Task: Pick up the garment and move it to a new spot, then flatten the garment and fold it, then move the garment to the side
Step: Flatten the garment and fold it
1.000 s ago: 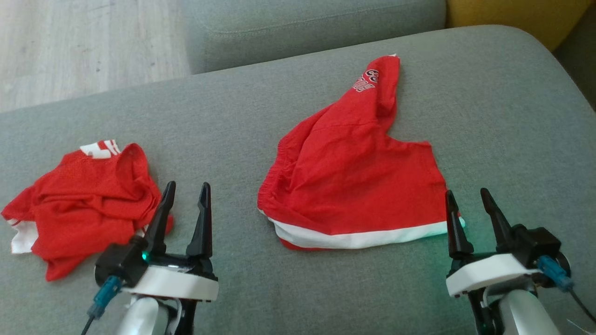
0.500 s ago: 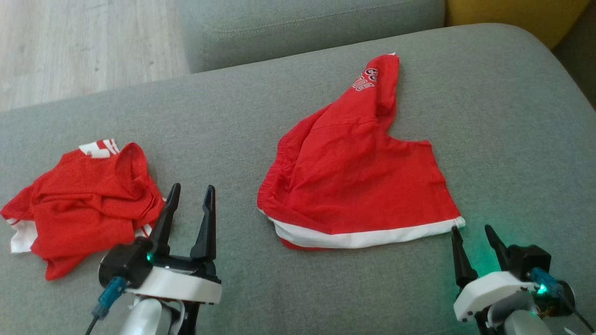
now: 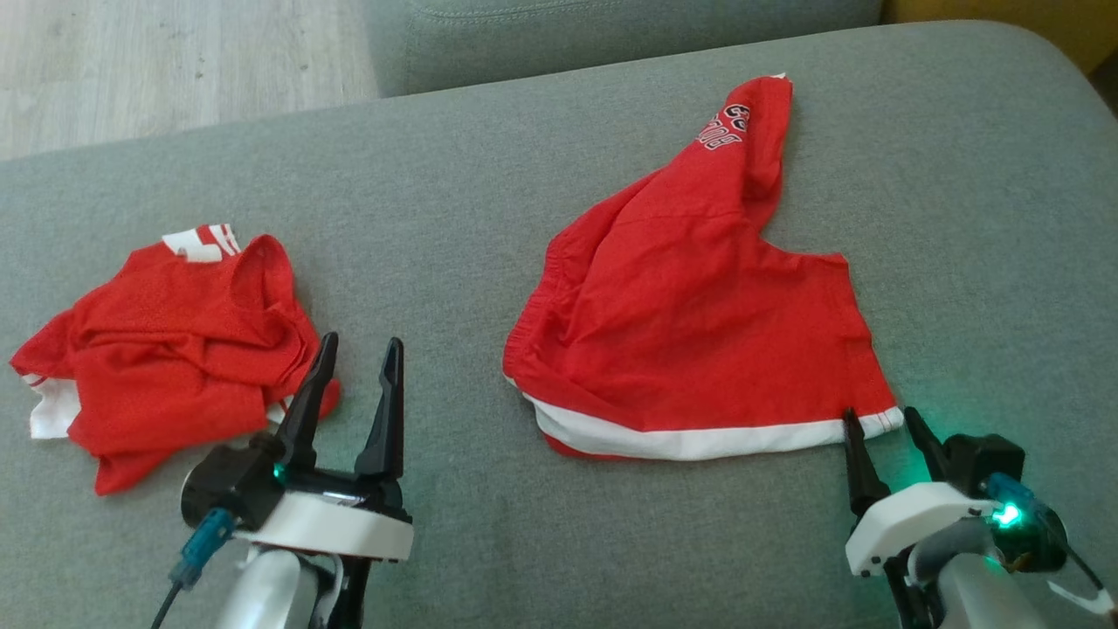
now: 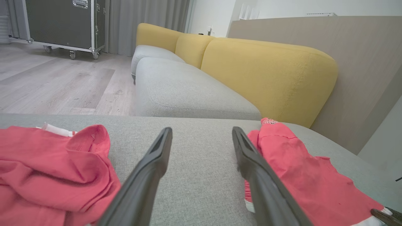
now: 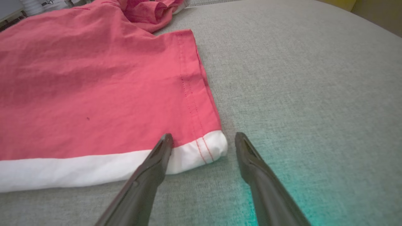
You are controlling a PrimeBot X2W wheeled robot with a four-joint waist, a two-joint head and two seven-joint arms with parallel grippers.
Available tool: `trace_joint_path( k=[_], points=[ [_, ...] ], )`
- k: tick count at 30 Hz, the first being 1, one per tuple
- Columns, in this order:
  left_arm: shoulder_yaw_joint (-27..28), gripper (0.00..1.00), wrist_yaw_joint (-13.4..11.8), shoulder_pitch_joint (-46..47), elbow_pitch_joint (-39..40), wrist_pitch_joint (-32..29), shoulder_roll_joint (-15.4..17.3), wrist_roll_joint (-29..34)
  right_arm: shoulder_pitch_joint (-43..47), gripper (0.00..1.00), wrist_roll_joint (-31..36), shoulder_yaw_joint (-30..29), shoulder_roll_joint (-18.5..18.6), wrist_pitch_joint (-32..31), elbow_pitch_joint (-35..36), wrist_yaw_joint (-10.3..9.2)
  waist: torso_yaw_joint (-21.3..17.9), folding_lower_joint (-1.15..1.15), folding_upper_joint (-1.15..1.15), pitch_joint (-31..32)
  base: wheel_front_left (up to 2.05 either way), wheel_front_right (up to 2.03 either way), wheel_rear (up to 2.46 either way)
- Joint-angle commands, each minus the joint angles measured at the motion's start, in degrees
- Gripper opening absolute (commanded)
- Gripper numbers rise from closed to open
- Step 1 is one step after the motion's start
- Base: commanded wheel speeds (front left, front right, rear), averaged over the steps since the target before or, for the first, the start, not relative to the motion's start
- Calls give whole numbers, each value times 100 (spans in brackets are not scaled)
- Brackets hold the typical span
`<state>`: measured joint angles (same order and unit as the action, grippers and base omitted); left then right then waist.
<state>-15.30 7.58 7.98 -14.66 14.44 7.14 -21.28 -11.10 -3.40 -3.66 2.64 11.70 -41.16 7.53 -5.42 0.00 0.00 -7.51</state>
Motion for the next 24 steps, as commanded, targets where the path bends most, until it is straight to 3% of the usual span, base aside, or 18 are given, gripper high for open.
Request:
trace_joint_path(
  k=[1, 3, 4, 5, 6, 18, 21, 24],
  points=[
    [141, 100, -9, 240, 146, 56, 111, -44, -157, 100, 44, 148, 24, 90, 95, -4, 2, 0, 0, -2, 0, 0, 0],
    [143, 100, -9, 240, 139, 56, 116, -49, -189, 100, 64, 158, 24, 119, 27, -4, -1, 0, 0, 0, 0, 0, 0],
    [147, 100, -9, 242, 131, 56, 117, -51, -205, 76, 75, 172, 24, 130, -5, -4, -7, 0, 0, 2, 0, 0, 0],
    [152, 100, -9, 245, 123, 56, 118, -52, -225, 18, 89, 193, 24, 141, -31, -4, -15, 0, 0, 4, 0, 0, 0],
    [157, 100, -9, 246, 117, 56, 120, -52, -250, 0, 113, 212, 24, 161, -30, -4, -26, 0, 0, 9, 0, 0, 0],
    [82, 100, -9, 303, 108, 56, 223, -23, -380, 0, 242, -302, 24, 263, 400, -4, -294, 0, 0, 6, 0, 0, 0],
    [-263, 100, -9, 380, 88, 56, 339, -19, -417, 0, 85, -377, 24, 177, 434, -4, -358, 0, 0, -45, 0, 0, 0],
    [-956, 100, -9, 526, -48, 52, 549, -95, -463, 0, -35, -358, 24, 104, 439, -4, -411, 0, 0, -105, 0, 0, 0]
  ],
)
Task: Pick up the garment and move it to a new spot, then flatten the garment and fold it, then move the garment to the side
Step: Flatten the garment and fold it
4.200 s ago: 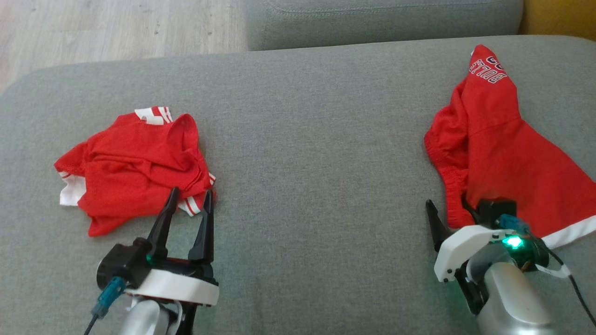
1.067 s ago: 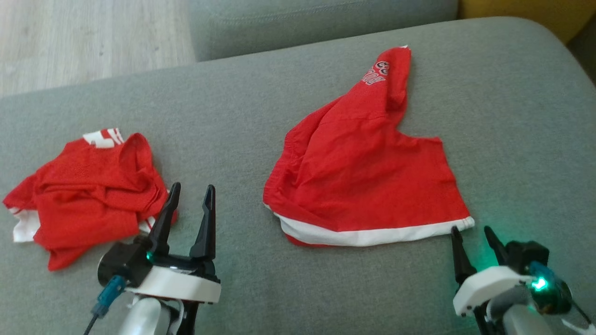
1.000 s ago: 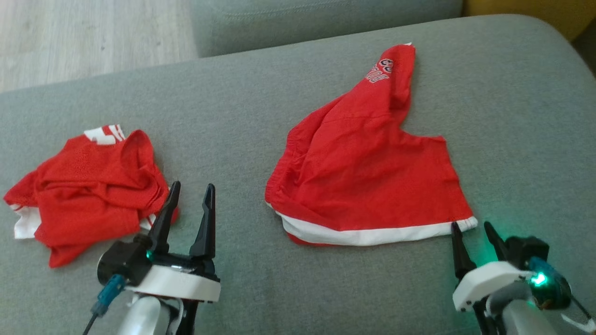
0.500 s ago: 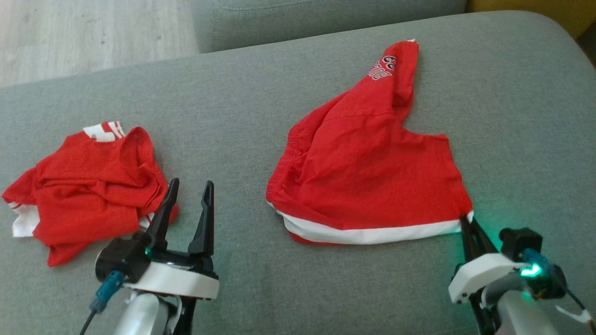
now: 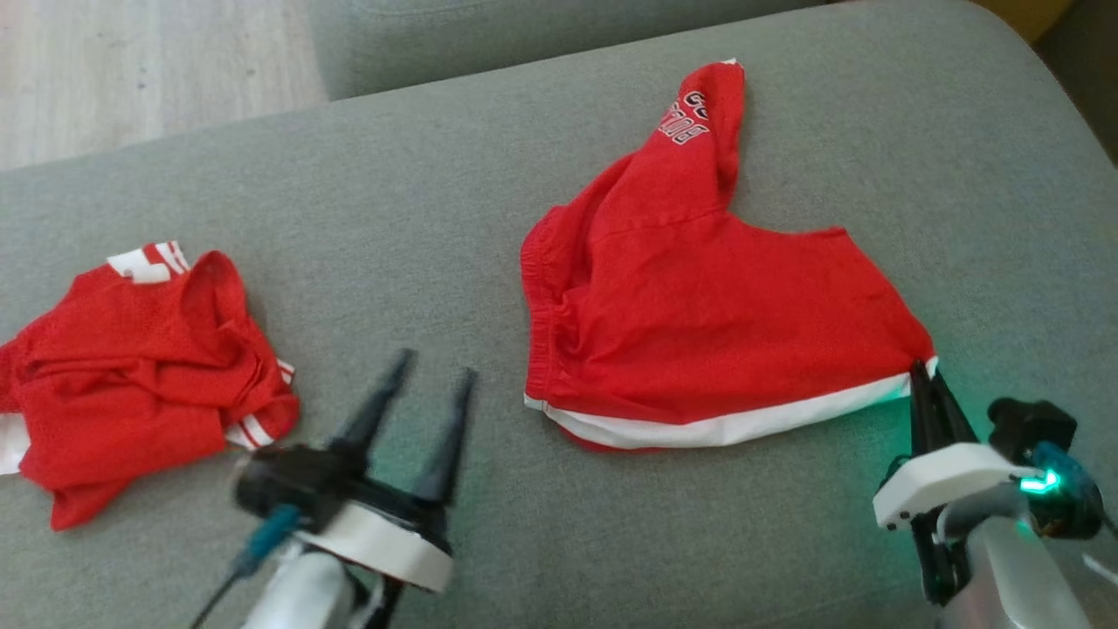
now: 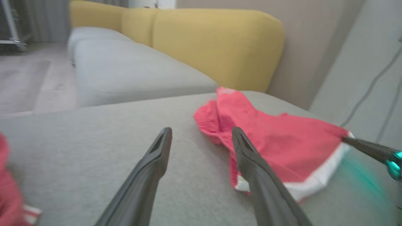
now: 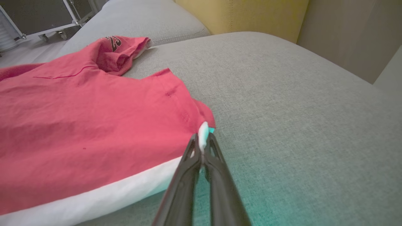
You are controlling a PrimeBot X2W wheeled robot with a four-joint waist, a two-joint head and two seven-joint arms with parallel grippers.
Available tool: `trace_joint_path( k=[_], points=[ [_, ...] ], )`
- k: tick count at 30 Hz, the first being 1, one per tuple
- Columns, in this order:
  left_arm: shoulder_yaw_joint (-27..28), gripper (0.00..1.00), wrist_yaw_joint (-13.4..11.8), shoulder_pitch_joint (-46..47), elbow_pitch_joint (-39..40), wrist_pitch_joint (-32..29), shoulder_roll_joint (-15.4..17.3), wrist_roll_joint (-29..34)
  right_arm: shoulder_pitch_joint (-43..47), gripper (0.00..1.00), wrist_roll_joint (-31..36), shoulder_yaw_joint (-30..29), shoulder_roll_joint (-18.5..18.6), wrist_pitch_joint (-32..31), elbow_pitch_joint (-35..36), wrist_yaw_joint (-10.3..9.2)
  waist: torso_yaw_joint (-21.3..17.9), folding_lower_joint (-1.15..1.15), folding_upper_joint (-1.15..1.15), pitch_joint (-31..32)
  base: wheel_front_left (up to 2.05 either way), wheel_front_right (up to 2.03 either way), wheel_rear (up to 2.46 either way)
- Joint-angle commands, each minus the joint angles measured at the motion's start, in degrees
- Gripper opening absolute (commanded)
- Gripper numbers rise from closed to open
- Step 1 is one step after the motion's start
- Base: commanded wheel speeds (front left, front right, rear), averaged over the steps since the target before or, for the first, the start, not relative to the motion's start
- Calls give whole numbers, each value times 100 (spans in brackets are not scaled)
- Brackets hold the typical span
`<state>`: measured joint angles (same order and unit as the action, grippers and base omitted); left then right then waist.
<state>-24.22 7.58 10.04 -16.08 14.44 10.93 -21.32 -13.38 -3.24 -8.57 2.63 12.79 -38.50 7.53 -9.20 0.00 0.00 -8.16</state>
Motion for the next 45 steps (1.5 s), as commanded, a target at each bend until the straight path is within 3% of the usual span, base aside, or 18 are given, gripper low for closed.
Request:
trace_joint_path(
  k=[1, 5, 11, 26, 27, 28, 29, 36, 45],
  points=[
    [-320, 100, -9, 398, 29, 36, 248, -144, -251, 0, -77, 142, 25, -26, 174, -4, -47, 0, 0, -65, 0, 0, 0],
    [-1276, 100, -9, 796, -301, -147, 557, -282, -316, 0, -126, 200, 25, -76, 173, -4, -110, 0, 0, -154, 0, 0, 0],
    [-2158, 100, -9, 1237, -638, -253, 765, -657, -404, 0, -166, 257, 25, -85, 163, -4, -188, 0, 0, -261, 0, 0, 0],
    [-3190, 100, -9, 2148, -1231, -59, 861, -1402, -594, 0, -288, 494, 25, -58, 139, -4, -370, 0, 0, -544, 0, 0, 0],
    [-3240, 71, -9, 2178, -1233, -47, 867, -1451, -602, 0, -293, 494, 25, -54, 140, -4, -367, 0, 0, -554, 0, 0, 0],
    [-3297, 15, -9, 2203, -1233, -38, 873, -1498, -611, 0, -297, 493, 25, -50, 142, -4, -363, 0, 0, -558, 0, 0, 0],
    [-3363, 0, -9, 2225, -1219, -27, 882, -1545, -620, 0, -300, 490, 25, -48, 144, -4, -356, 0, 0, -558, 0, 0, 0],
    [-3497, 0, -9, 2309, -1087, 39, 1012, -1727, -661, 0, -327, 475, 25, -31, 209, -4, -260, 0, 0, -449, 0, 0, 0],
    [-2774, 0, -63, 2250, -607, 54, 1165, -1636, -792, 0, -870, 753, 25, -91, 674, -4, -144, 0, 0, -151, 0, 0, 0]
  ],
)
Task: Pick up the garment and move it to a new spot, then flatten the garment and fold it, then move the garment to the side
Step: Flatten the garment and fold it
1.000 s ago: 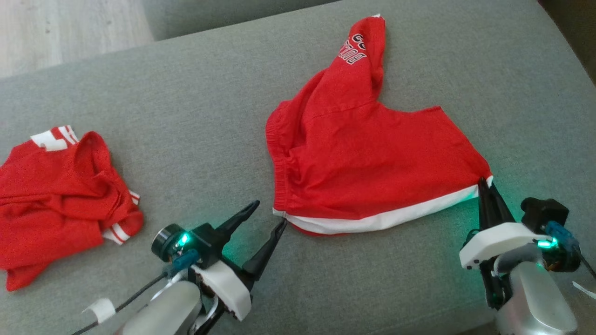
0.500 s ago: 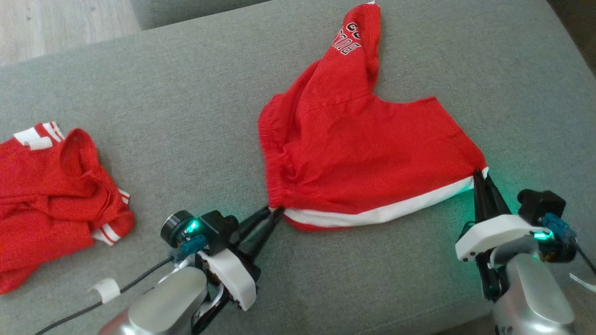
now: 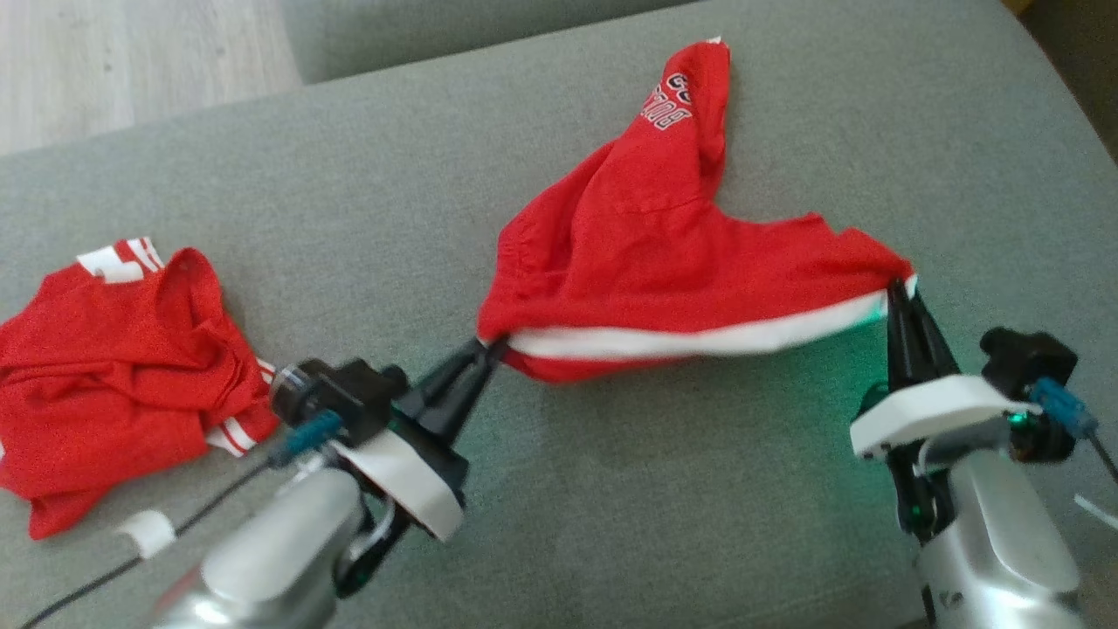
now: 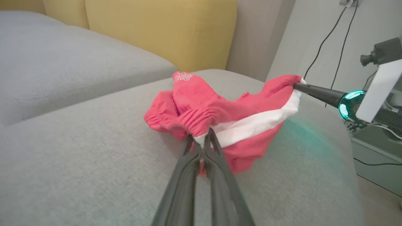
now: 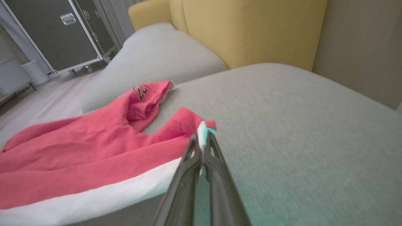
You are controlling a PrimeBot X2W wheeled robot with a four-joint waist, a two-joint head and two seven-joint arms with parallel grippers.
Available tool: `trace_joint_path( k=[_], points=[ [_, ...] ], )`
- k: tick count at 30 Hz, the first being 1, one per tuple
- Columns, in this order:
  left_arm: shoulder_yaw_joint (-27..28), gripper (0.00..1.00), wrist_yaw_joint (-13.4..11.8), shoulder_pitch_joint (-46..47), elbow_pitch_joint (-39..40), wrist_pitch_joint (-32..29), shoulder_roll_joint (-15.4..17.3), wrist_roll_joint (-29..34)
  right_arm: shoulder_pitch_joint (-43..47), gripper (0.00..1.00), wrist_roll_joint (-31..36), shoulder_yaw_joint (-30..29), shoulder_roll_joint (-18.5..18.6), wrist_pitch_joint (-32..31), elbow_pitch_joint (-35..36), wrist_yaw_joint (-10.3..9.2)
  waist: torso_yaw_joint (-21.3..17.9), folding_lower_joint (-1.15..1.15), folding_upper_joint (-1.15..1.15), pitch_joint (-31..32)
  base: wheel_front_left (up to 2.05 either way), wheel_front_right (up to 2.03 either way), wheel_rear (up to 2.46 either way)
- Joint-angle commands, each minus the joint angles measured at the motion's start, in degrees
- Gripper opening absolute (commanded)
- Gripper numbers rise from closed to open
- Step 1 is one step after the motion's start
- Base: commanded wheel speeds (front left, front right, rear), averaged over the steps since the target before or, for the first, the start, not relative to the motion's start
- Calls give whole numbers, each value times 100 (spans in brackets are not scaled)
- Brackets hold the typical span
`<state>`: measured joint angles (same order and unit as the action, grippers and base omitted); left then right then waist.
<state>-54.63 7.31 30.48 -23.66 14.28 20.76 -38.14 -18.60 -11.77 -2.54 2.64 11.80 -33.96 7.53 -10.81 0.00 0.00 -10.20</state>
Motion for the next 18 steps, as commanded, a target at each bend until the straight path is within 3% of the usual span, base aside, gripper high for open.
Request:
trace_joint_path(
  k=[1, 8, 18],
  points=[
    [370, 0, -57, 217, 208, 71, 222, 44, -318, 0, -68, 198, 24, -10, 333, -4, 19, 0, 0, 92, 0, 0, 0],
    [850, 0, -147, 600, 440, 24, 561, -27, -726, 0, -297, 435, 24, -331, 1064, -4, 66, 0, 0, 376, 0, 0, 0],
    [1400, 0, -360, 1961, 571, -725, 965, -100, -2076, 0, 20, 656, 24, -773, 1788, -4, 111, 0, 0, 856, 0, 0, 0]
  ],
)
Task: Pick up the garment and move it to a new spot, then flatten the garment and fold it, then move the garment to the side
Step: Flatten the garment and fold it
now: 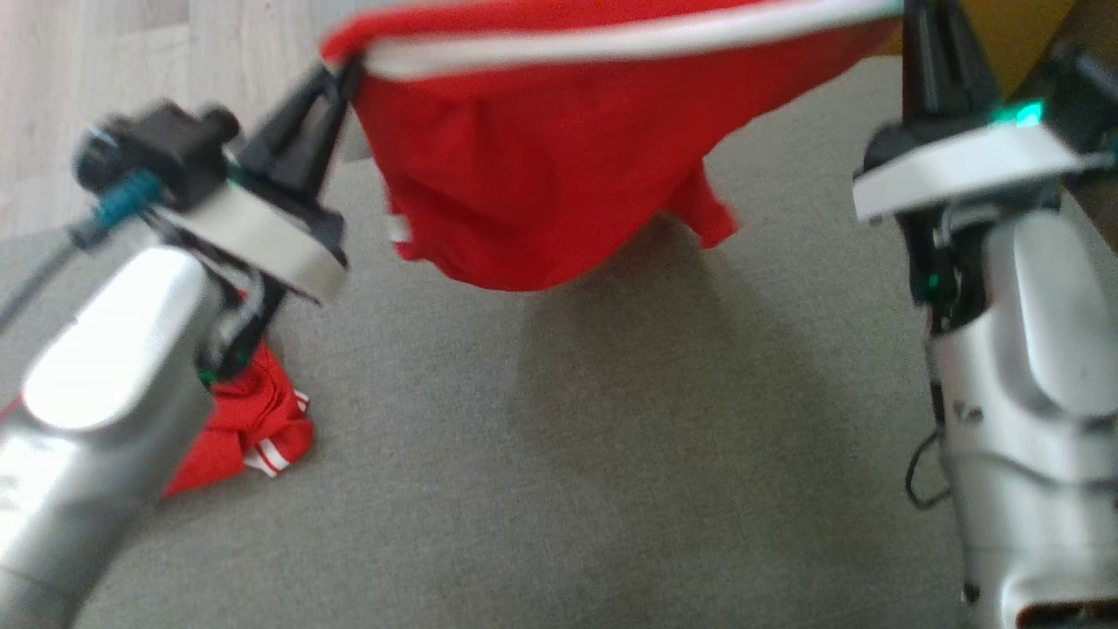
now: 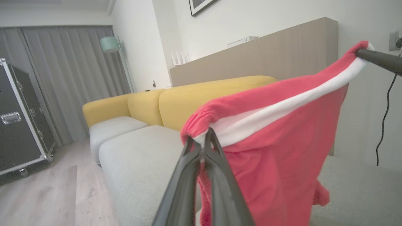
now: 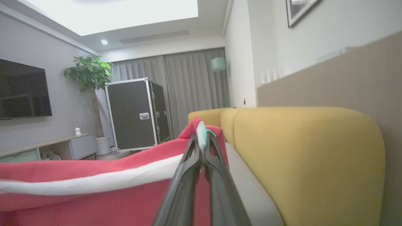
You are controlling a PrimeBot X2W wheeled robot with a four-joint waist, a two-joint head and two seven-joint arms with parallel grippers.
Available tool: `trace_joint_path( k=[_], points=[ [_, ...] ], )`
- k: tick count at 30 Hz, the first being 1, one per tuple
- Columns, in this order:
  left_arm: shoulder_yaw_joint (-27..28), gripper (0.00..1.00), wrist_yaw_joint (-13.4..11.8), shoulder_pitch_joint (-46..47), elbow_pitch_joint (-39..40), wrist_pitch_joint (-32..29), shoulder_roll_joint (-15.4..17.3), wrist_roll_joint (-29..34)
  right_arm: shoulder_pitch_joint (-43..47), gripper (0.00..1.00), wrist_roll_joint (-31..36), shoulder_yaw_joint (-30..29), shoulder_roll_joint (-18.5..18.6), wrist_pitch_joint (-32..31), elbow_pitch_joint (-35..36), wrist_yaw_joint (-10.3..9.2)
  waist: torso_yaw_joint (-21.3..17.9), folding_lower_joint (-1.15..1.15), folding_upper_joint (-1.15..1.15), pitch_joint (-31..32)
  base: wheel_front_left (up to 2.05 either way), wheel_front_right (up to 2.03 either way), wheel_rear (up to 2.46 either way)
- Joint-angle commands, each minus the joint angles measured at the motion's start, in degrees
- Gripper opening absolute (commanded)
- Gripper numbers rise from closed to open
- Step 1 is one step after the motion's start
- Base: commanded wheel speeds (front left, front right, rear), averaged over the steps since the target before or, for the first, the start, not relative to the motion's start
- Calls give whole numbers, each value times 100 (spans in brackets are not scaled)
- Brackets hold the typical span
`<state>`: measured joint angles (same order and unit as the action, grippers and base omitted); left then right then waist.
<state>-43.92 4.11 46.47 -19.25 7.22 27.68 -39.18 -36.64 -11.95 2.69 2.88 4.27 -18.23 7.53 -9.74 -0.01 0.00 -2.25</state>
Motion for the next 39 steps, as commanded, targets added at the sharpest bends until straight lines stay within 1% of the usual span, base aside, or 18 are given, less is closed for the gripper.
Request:
trace_joint_path(
  k=[1, 4, 8, 10, 11, 14, 20, 24, 28, 29, 30, 31, 32, 35, 39],
  points=[
    [350, 0, -57, 491, 124, -80, 308, 36, -404, 0, 89, 165, -1, -42, 229, -4, 5, 1, 0, 92, 0, 0, 0],
    [401, 0, -100, 802, 113, -216, 386, 112, -741, 0, 210, 231, -1, -60, 260, -4, 4, 1, 0, 174, 0, 0, 0],
    [511, 0, -234, 1008, 139, -255, 439, 137, -953, 0, 395, 198, 0, -107, 238, -4, 14, 1, 0, 273, 0, 0, 0],
    [474, 0, -218, 942, 187, -336, 431, 81, -914, 0, 485, 219, 0, -170, 196, -4, 20, 1, 0, 319, 0, 0, 0],
    [455, 0, -210, 884, 234, -352, 435, 56, -852, 0, 561, 345, 13, -265, 144, -4, 23, 1, 0, 334, 0, 0, 0],
    [498, 0, -285, 670, 381, -345, 483, -59, -660, 0, 654, 252, 27, -327, 107, -4, 46, 1, 0, 352, 0, 0, 0],
    [549, 0, -360, 284, 805, -584, 694, -340, -421, 0, 630, 129, 118, -514, 221, -4, 88, 1, 0, 263, 0, 0, 0],
    [513, 0, -347, 281, 1005, -810, 863, -355, -512, 0, 514, 121, 130, -735, 189, -4, 102, 1, 0, 17, 0, 0, 0],
    [540, 0, -167, 717, 890, -1063, 940, -378, -1105, 0, 695, 222, 282, -804, -84, -4, 147, 1, 0, -691, 0, 0, 0],
    [537, 0, -33, 1086, 643, -1114, 946, -307, -1572, 0, 783, 254, 325, -728, -386, -4, 176, 1, 0, -1053, 0, 0, 0],
    [535, 0, 31, 1302, 490, -1119, 935, -263, -1843, 0, 824, 249, 332, -666, -563, -4, 184, 1, 0, -1234, 0, 0, 0],
    [535, 0, 31, 1302, 490, -1119, 935, -263, -1843, 0, 824, 249, 332, -666, -563, -4, 184, 1, 0, -1234, 0, 0, 0],
    [539, 0, 85, 1542, 319, -1085, 916, -201, -2131, 0, 883, 211, 335, -569, -752, -4, 192, 1, 0, -1391, 0, 0, 0],
    [629, 0, 175, 2337, -230, -817, 769, -28, -3044, 0, 1123, -107, 314, -137, -1319, -4, 223, 1, 0, -1822, 0, 0, 0],
    [681, 0, 251, 3150, -924, -176, 415, 135, -3914, 0, 1573, -645, 232, 591, -2042, -4, 276, 1, 0, -2076, 0, 0, 0]
  ],
)
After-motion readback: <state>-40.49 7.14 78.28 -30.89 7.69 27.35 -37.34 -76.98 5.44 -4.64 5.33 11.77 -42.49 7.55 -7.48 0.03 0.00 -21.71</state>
